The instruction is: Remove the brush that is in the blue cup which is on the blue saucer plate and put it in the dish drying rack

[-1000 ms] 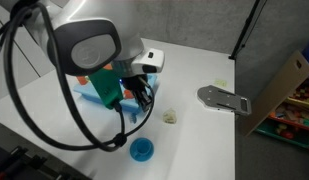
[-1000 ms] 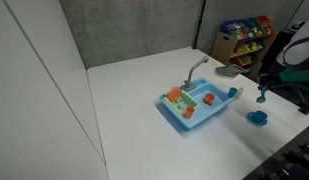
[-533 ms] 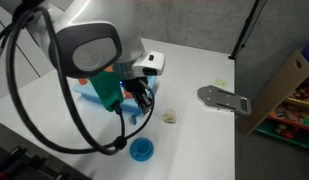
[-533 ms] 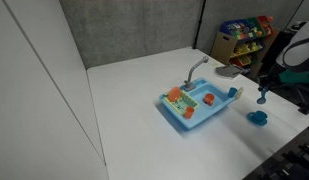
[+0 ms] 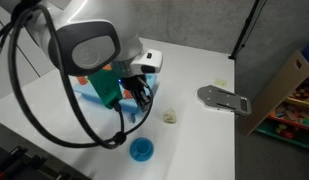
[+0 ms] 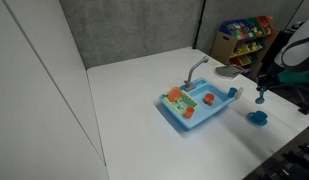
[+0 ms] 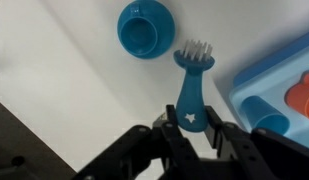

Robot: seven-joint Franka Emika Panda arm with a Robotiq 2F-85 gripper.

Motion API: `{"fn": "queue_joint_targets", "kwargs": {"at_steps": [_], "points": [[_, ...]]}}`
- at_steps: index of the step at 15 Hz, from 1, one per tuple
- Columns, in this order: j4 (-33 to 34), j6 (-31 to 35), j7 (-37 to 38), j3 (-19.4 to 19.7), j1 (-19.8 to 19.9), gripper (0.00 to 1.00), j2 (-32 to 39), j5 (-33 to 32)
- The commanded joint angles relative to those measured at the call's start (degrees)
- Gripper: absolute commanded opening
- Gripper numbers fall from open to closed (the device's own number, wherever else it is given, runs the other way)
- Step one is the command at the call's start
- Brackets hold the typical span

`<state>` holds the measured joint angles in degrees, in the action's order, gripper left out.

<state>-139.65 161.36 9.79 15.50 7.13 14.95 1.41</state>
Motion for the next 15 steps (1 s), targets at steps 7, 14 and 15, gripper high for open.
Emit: {"fn": "queue_joint_targets", "kwargs": {"at_steps": [7,14,15], "points": [[-0.38,-1.21,3.14,-1.61,-4.18,0.09,-4.37,-3.78],[0.24,-1.62,7.39,-4.86,-7.91,0.1,-6.12,-4.96],[0.43,-1.77,7.81,-5.4,-8.33,0.1,-6.27,-4.9]]}}
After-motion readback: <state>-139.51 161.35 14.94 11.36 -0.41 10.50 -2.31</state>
